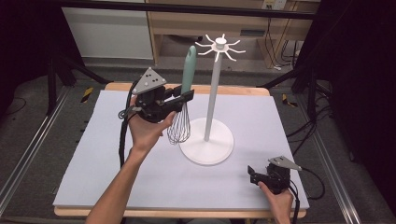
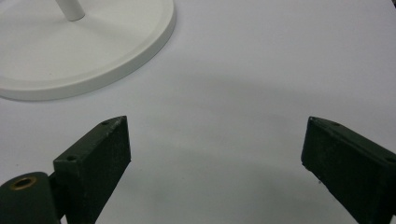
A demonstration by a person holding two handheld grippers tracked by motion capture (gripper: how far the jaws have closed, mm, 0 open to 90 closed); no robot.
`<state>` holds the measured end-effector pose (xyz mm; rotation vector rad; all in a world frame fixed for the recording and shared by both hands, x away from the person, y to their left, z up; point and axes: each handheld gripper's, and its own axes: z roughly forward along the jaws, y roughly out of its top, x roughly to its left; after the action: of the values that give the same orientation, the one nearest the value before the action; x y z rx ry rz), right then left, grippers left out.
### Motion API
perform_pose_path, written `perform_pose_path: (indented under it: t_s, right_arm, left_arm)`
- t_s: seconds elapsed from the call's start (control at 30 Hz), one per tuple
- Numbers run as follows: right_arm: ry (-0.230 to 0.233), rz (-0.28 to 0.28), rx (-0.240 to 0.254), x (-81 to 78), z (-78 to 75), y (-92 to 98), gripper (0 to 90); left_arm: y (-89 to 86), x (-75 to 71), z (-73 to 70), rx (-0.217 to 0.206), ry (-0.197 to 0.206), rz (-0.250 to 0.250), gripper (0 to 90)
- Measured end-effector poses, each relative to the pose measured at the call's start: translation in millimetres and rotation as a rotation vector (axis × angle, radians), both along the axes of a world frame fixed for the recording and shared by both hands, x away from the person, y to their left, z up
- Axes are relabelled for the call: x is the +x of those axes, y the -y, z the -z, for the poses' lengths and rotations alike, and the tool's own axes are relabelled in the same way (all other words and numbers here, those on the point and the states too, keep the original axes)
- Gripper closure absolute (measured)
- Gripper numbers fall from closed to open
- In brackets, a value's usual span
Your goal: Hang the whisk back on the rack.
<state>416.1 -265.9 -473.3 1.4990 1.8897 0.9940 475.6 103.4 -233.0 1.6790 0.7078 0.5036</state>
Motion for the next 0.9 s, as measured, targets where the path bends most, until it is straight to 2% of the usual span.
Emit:
perform_pose_path:
  t_s: [0.53, 0.9]
  right_arm:
    - [0.002, -0.003, -0.002, 0.0, -0.2, 0.3, 8.7]
    - [0.002, -0.002, 0.0, -0.1, -0.4, 0.3, 8.7]
  left_arm:
    - [8.0, 8.2, 1.7, 0.019, -0.016, -0.009, 68.7]
    - [12.1, 11.0, 1.8, 0.026, -0.013, -0.009, 68.6]
